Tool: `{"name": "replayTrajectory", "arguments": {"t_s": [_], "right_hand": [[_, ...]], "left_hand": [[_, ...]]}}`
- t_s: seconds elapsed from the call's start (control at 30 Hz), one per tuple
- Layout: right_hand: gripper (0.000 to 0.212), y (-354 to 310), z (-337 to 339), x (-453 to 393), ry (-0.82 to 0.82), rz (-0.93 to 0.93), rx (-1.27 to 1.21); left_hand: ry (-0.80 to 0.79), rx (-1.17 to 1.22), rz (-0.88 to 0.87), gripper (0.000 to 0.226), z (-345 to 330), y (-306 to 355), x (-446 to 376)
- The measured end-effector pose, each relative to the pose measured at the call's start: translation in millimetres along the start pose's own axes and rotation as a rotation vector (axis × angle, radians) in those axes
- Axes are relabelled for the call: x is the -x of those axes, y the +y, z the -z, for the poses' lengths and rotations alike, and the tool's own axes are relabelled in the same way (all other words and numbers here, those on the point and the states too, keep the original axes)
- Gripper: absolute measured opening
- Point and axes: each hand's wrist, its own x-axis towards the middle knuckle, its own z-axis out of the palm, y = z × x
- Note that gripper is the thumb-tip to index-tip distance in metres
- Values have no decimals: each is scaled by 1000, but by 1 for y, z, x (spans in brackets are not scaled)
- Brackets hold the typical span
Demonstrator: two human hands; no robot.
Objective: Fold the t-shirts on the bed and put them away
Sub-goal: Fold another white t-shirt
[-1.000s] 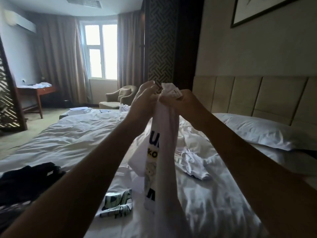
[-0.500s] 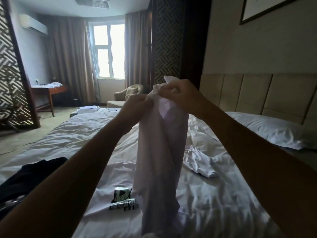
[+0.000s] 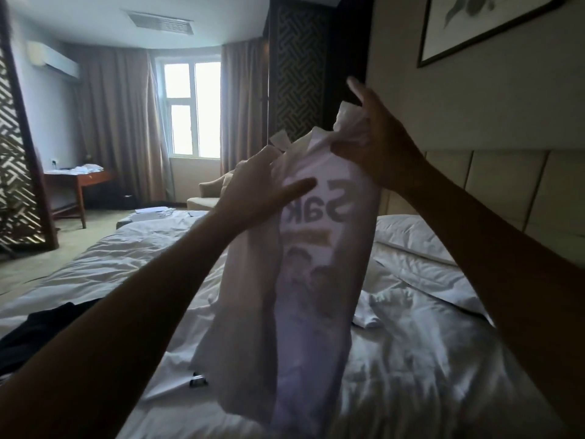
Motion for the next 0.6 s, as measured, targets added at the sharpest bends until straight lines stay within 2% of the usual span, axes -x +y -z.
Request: {"name": "replayTrajectory", "arguments": {"t_s": [0.07,0.13,0.2,0.27,0.33,0.4,0.47,0.53,0.6], "right_hand": [[76,0,17,4,66,-53,27],[56,2,33,7,124,-53,15],[37,4,47,8,147,-35,-44],[26,11,52,8,152,-53,-81],[23,26,48,10,152,-87,-65],[18,51,36,14,152,-140,-32],[18,80,20,21,166,-204,-15],[19,114,1,26,179,-266,-30],[17,149,-19,31,181,-315,-37]], "left_hand": [[-71,33,-44,71,12,2,-6],[-109,230,18,69,26,6,-12],[-120,266,90,72,36,13,-17],[-192,90,110,66,39,19,-23],[-266,-231,236,47,33,13,-31],[-336,-389,361,31,19,-1,-31],[-346,-240,473,20,0,-26,-22],[-252,219,669,11,-19,-52,-9],[-181,419,766,24,-46,-79,1]]}}
